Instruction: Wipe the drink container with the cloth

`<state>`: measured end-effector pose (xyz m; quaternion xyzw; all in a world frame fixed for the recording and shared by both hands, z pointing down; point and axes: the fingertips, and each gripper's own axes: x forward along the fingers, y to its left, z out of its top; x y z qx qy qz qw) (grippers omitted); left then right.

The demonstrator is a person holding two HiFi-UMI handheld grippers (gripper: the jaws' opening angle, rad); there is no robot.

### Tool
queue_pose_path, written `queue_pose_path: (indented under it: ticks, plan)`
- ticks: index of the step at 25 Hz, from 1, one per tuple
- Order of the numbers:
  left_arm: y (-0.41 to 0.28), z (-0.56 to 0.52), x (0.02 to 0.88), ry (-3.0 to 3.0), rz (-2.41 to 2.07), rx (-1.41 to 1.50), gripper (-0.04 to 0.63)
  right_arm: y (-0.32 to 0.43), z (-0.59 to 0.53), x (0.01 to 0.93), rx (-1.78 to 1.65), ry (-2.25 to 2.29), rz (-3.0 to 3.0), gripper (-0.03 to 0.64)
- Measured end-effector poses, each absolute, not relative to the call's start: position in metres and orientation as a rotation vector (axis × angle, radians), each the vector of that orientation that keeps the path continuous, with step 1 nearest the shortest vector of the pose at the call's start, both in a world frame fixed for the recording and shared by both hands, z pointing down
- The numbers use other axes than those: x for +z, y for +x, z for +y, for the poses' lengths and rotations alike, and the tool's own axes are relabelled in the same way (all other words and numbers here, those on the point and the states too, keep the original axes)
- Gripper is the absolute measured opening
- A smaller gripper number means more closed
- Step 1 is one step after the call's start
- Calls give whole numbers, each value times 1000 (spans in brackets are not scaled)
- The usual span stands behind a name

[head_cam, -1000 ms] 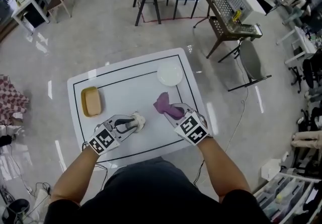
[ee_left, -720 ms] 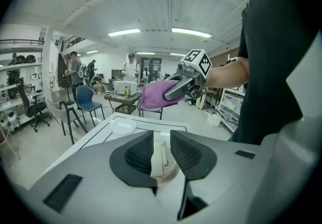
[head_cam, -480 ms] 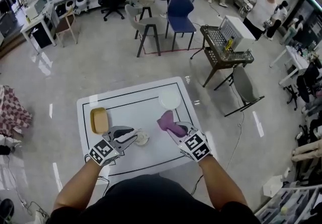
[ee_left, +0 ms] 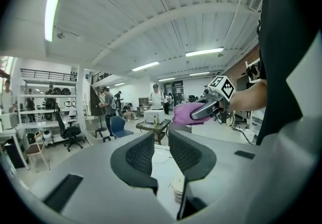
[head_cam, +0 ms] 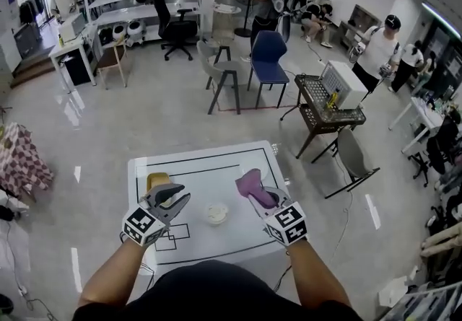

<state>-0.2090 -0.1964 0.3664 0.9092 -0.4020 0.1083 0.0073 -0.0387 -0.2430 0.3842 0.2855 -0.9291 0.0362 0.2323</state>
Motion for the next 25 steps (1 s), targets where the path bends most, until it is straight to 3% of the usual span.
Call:
queue_pose_path:
  ticks: [15, 25]
  plan:
    - [-285, -142, 325, 2757, -1513, 308, 89, -79, -207, 355, 198, 858, -2628, 77]
    - [-275, -133, 321, 2715, -1535, 315, 80, -64, -205, 349, 249, 939, -2686, 77]
